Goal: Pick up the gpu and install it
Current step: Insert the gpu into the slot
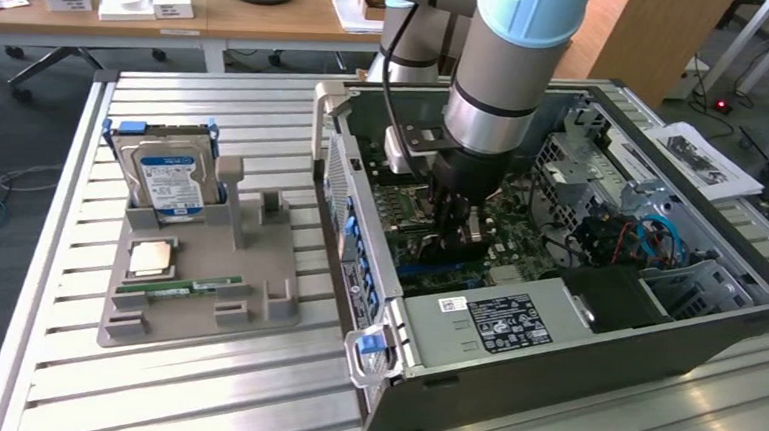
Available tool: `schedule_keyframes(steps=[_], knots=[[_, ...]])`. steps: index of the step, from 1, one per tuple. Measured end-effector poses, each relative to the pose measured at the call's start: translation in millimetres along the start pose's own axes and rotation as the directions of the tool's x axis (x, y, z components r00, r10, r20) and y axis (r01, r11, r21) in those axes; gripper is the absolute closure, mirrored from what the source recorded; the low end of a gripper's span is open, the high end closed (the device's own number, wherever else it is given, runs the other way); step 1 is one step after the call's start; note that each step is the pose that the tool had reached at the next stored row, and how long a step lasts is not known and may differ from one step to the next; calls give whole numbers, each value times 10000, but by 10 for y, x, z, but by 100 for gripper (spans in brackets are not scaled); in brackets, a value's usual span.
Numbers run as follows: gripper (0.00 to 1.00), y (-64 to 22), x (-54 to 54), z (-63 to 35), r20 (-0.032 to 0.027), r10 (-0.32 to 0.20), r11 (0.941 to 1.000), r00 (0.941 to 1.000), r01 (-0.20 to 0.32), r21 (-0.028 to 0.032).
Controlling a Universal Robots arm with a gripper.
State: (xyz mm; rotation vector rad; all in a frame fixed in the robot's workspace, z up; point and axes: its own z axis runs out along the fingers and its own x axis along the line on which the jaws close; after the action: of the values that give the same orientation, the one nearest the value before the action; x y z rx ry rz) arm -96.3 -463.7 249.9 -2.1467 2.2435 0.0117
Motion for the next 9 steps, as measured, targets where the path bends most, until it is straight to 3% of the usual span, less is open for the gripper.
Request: schedule_keyframes(steps=[9], knots=[[74, 1, 0, -1, -1, -51, 10000, 10000, 51, -2]])
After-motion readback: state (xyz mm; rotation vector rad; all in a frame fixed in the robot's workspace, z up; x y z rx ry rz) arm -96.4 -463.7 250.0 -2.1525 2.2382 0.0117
